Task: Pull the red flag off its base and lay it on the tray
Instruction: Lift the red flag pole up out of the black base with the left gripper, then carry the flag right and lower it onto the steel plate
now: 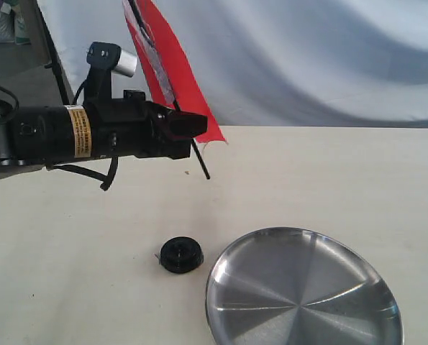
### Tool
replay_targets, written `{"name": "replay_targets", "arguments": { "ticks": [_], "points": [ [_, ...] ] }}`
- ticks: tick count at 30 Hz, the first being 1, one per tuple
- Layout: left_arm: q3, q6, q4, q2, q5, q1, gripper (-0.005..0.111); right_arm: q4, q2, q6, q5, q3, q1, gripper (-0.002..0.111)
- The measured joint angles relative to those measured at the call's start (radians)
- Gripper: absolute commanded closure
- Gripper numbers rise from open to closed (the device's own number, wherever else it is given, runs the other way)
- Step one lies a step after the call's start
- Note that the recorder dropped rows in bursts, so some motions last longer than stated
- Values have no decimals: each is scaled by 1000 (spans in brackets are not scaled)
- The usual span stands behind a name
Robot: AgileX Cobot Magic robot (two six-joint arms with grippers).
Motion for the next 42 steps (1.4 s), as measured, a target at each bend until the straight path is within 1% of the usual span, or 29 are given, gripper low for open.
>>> {"name": "replay_targets", "arguments": {
  "ticks": [2,6,7,10,13,16,21,24,29,35,40,42],
  "points": [
    [0,-59,0,0,-21,-24,107,0,0,0,0,0,0,109],
    [-11,-161,-6,33,-35,-115,107,0,0,0,0,0,0,109],
    [-24,-206,-6,59,-37,-147,107,0,0,0,0,0,0,109],
    [-66,-360,-6,144,-43,-210,107,0,0,0,0,0,0,109],
    [-113,-453,13,238,-49,-252,107,0,0,0,0,0,0,109],
    [-149,-507,17,321,-99,-284,107,0,0,0,0,0,0,109],
    [-173,-543,-1,407,-217,-331,107,0,0,0,0,0,0,109],
    [-177,-547,-20,437,-257,-368,107,0,0,0,0,0,0,109],
    [-177,-574,-25,459,-261,-422,107,0,0,0,0,0,0,109],
    [-177,-587,-30,508,-262,-471,107,0,0,0,0,0,0,109],
    [-177,-609,-45,581,-252,-483,107,0,0,0,0,0,0,109],
    [-179,-613,-68,598,-269,-483,107,0,0,0,0,0,0,109]
  ]
}}
